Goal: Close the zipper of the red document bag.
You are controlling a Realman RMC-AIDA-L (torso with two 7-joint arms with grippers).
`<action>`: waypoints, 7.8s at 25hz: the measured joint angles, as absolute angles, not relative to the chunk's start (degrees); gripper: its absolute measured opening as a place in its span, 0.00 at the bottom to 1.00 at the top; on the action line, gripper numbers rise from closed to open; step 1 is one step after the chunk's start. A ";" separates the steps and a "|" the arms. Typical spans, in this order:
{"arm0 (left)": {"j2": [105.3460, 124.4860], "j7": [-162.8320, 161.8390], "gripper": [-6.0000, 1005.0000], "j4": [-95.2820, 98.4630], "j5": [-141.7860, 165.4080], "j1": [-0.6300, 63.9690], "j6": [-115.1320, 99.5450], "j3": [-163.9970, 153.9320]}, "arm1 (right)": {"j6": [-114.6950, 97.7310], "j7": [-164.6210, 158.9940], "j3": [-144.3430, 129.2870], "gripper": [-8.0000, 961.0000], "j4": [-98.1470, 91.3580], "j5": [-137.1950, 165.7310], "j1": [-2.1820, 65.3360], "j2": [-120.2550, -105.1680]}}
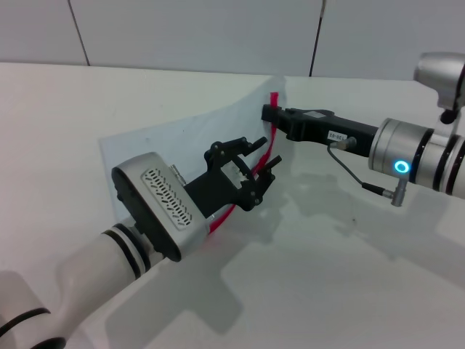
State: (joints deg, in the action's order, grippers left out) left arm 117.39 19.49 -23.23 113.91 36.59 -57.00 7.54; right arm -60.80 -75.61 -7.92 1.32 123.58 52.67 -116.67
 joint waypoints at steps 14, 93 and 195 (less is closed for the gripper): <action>117.40 22.70 0.33 -23.62 113.83 35.17 -59.03 9.85 | -60.71 -75.74 -7.53 0.02 1.24 123.49 52.40 -116.62; 117.43 28.48 0.09 -25.31 112.94 33.81 -58.55 9.32 | -59.80 -74.25 -0.42 0.02 -2.44 123.47 47.58 -116.30; 116.37 -4.86 0.46 -11.86 95.36 27.51 -81.13 16.09 | -75.52 -20.36 27.51 0.84 5.54 112.76 28.13 -116.89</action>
State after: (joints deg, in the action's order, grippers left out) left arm 116.37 -4.86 -11.86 95.36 27.51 -81.13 16.09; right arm -75.52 -20.36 27.51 5.54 112.76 28.13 -116.89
